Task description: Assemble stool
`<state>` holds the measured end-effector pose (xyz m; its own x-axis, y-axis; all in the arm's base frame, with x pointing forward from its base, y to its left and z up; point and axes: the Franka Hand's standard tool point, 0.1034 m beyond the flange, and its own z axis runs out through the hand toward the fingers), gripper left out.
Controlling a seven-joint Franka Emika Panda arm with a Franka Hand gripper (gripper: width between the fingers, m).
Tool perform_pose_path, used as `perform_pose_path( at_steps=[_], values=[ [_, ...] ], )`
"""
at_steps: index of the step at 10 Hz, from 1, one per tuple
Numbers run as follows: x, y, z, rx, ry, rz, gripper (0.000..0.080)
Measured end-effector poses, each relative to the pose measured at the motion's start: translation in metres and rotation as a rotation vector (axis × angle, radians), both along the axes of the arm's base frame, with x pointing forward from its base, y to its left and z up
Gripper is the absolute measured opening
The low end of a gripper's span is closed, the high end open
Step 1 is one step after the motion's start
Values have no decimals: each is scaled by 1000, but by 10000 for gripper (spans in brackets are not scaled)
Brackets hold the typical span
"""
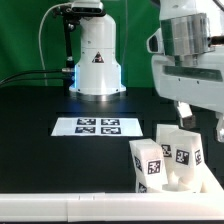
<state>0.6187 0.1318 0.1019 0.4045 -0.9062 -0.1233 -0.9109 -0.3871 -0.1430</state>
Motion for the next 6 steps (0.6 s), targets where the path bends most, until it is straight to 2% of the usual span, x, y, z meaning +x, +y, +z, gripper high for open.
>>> perform_pose_path(
  at_steps=[1, 2, 5, 6],
  values=[
    [2, -2, 8, -45, -40, 230, 649],
    [2, -4, 9, -72, -56, 436, 649],
    [3, -8, 7, -99, -77, 663, 649],
    [4, -10, 8, -129, -92, 805, 649]
  ],
)
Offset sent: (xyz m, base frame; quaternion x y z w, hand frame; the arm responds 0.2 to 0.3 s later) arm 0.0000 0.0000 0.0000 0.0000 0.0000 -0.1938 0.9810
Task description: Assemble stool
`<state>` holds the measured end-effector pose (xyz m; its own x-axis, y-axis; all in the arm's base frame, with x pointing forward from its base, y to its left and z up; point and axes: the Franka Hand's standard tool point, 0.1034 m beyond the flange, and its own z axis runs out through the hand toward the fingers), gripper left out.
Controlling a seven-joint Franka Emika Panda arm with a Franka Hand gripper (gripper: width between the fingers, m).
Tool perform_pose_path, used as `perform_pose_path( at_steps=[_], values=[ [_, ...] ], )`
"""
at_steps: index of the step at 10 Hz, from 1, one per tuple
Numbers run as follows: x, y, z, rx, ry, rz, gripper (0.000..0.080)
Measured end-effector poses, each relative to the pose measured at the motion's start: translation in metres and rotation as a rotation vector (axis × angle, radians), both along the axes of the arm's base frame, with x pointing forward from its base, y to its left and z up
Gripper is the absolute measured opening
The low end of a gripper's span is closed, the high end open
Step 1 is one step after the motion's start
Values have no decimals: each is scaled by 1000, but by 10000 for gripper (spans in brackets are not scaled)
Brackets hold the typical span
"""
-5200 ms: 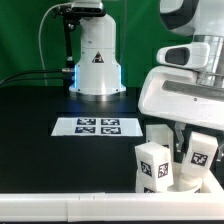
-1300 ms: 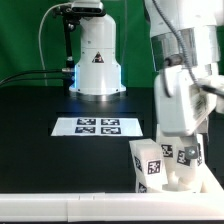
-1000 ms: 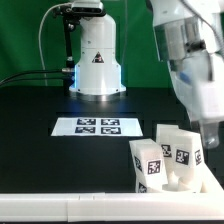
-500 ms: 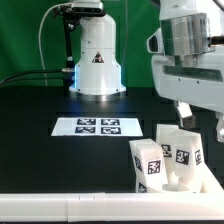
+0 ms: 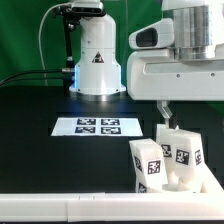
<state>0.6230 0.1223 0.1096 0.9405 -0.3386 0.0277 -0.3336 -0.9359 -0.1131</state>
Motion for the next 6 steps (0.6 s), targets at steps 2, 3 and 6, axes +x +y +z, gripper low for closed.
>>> perform_pose_path(
  at_steps=[2, 3, 6],
  values=[
    [6, 0, 7, -110, -51, 468, 649],
    [6, 1, 6, -148, -50, 630, 649],
    [9, -12, 6, -176, -75, 759, 649]
  ],
)
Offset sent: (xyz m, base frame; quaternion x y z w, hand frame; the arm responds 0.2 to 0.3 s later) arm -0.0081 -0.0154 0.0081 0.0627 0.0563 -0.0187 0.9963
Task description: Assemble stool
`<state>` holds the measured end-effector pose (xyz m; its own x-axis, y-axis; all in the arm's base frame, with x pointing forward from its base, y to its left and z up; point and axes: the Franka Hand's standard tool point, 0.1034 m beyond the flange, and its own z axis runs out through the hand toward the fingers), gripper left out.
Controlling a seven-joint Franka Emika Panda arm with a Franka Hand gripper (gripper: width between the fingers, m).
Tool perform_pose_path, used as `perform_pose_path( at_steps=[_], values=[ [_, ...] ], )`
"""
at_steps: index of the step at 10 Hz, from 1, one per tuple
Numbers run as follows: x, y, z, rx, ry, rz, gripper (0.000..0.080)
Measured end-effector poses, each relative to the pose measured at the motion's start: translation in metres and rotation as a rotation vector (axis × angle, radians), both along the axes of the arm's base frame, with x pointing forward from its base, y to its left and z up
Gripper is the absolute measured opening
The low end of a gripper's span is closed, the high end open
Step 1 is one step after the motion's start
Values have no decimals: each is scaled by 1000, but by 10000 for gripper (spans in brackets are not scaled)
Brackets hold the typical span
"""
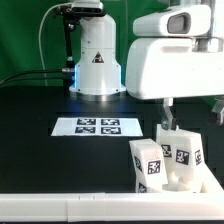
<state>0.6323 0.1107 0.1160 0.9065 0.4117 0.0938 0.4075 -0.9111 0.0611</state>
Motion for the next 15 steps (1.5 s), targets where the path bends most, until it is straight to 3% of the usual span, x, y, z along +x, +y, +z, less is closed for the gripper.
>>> perform_pose_path(
  at_steps=[2, 5, 7, 9, 10, 13, 15],
  values=[
    [-3, -12, -14, -21, 22, 141, 649],
    [-12, 1, -36, -20, 83, 156, 649],
    [-11, 1, -39, -17, 92, 114, 649],
    [-11, 0, -40, -17, 93, 107, 380],
    [-11, 0, -40, -14, 92, 67, 334],
    [-11, 0, -41, -1, 89, -111, 335],
    [-10, 4, -41, 38, 84, -493, 335]
  ],
)
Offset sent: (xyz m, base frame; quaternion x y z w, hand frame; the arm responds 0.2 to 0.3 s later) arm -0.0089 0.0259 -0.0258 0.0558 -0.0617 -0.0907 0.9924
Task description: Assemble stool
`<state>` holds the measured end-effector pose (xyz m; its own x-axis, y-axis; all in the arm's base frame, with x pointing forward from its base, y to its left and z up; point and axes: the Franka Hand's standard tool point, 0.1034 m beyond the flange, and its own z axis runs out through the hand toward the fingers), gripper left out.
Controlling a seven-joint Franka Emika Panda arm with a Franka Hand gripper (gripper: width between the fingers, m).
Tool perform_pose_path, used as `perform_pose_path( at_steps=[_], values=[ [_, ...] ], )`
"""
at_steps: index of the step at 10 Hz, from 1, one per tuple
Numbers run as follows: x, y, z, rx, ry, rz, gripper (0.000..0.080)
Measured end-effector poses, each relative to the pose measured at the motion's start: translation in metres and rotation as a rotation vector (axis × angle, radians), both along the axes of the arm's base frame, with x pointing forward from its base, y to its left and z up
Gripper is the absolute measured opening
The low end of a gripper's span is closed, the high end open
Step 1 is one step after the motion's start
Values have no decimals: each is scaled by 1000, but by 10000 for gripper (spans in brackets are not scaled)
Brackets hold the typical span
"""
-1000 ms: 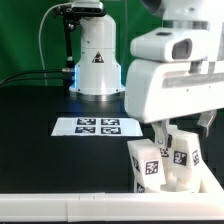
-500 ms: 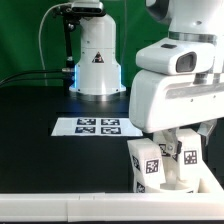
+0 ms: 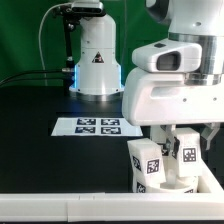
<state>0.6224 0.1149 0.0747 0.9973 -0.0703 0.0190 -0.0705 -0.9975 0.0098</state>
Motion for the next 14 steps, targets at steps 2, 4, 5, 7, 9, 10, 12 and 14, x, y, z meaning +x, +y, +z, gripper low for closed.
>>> perform_pose_path(
  at_steps=[2, 4, 5, 7, 9, 10, 12, 14],
  values=[
    [4, -2, -1, 89, -9, -327, 335],
    [3, -1, -1, 84, -6, -427, 335],
    [3, -1, -1, 86, -4, -492, 335],
    [4, 0, -2, 111, -5, -759, 335],
    [4, -2, -3, 169, -59, -1097, 335],
    [3, -1, -3, 170, -52, -1135, 335],
    [3, -1, -3, 179, -43, -1260, 335],
    [4, 4, -3, 213, -27, -1559, 335]
  ],
)
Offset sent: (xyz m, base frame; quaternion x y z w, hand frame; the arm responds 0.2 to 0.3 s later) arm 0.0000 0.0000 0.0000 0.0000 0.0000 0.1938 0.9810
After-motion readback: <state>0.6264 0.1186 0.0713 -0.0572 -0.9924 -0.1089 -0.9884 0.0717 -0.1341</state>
